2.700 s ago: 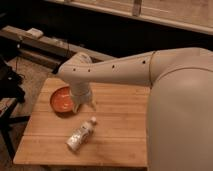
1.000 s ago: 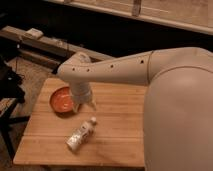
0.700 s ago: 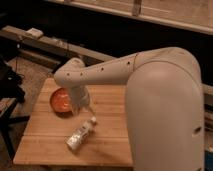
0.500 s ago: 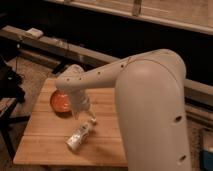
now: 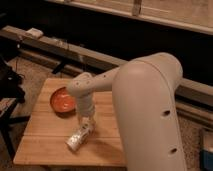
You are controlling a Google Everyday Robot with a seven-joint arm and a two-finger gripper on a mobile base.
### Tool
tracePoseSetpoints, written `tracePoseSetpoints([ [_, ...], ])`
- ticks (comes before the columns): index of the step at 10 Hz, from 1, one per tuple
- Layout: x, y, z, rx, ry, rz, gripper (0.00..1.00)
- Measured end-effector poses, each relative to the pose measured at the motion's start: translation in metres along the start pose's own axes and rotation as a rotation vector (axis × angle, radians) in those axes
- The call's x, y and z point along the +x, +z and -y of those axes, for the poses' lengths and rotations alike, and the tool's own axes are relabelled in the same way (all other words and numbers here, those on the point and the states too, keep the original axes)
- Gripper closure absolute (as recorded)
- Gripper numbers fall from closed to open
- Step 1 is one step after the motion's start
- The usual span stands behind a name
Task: Place the bottle in the ceramic bowl
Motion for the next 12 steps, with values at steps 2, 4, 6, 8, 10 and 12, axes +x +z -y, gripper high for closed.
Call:
tracePoseSetpoints([
  [2,0.002,0.012,0.002,-0.026,0.04,-0.033,0.35],
  [4,0.002,0.018,0.002,-0.033,0.056,-0.048,0.35],
  [6,0.003,0.026,-0.004,-0.047,0.071,-0.06,0.35],
  [8,0.003,0.031,-0.007,-0.055,0.078,-0.071,0.35],
  [10,0.003,0.036,-0.007,-0.057,0.086,-0.086,0.35],
  [12,0.003,0.041,-0.007,-0.053,0.088,-0.102,0.36],
])
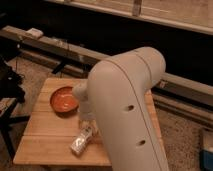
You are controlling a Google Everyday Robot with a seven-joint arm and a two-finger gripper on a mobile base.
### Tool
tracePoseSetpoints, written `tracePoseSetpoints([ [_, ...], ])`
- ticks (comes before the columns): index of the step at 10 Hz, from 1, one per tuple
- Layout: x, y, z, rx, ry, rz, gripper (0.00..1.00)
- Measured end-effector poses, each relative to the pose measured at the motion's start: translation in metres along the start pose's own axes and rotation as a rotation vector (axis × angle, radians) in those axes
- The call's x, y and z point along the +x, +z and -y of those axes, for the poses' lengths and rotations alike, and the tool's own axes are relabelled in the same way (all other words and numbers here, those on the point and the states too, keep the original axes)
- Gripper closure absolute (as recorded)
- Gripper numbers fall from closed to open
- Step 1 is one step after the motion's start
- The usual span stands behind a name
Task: Place the bottle in the ceramic bowl
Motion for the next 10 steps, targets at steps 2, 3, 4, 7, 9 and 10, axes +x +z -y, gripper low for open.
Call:
tracePoseSetpoints([
  [2,0.001,0.002,0.001,0.012,0.001,-0.016,0.51],
  [3,0.001,0.003,0.002,0.018,0.007,-0.024,0.62],
  [4,0.0,0.001,0.005,0.025,0.018,-0.024,0.71],
  [7,-0.009,-0.024,0.01,0.022,0.052,0.002,0.99],
  [9,-0.024,-0.058,0.013,0.011,0.046,0.033,1.0],
  [10,-0.036,-0.079,0.01,0.008,0.025,0.048,1.0],
])
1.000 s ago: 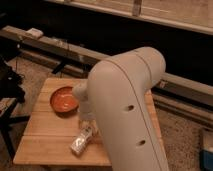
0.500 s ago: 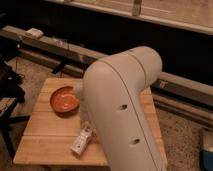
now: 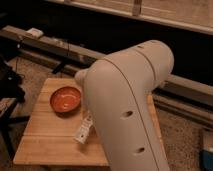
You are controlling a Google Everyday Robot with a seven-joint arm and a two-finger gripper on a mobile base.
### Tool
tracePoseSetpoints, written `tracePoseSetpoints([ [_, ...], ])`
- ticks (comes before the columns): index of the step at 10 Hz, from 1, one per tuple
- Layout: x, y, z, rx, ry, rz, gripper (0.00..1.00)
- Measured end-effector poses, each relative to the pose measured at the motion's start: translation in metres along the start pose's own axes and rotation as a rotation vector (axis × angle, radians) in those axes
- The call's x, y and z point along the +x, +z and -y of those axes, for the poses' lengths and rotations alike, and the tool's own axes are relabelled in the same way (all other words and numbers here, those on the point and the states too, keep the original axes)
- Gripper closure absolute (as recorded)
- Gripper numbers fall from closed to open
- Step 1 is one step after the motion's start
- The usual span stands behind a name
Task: Place the bottle in the ceramic bowl
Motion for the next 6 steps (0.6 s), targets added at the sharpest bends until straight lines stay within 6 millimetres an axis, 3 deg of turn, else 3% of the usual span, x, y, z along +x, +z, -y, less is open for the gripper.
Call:
tracePoseSetpoints([
  [3,-0.048,-0.036,-0.026,0.015,-0.117,0.013,1.0],
  [6,-0.094,-0.051,-0.068,-0.031,-0.216,0.017,1.0],
])
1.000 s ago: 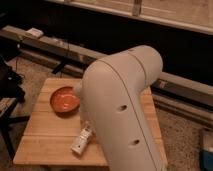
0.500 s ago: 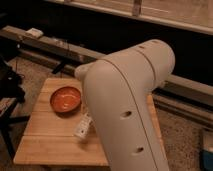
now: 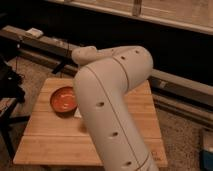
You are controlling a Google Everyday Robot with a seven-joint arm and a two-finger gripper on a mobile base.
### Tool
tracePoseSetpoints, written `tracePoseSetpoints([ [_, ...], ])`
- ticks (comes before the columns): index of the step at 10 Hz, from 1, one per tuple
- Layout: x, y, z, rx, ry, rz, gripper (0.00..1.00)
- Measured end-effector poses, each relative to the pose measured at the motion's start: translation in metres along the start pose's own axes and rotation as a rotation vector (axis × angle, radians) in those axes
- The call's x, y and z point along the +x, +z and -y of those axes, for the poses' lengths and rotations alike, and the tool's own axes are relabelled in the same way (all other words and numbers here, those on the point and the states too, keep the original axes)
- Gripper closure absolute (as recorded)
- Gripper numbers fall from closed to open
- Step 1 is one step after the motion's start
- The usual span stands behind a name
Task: Place the bottle in the ceramic bowl
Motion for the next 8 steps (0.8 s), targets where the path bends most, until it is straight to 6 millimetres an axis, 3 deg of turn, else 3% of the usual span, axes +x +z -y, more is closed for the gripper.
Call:
tracePoseSetpoints([
  [3,-0.024,-0.01,-0.029,-0.081,-0.049,0.035,1.0],
  [8,-0.033,-0.01,-0.094,-0.153,-0.089,0.127,1.0],
])
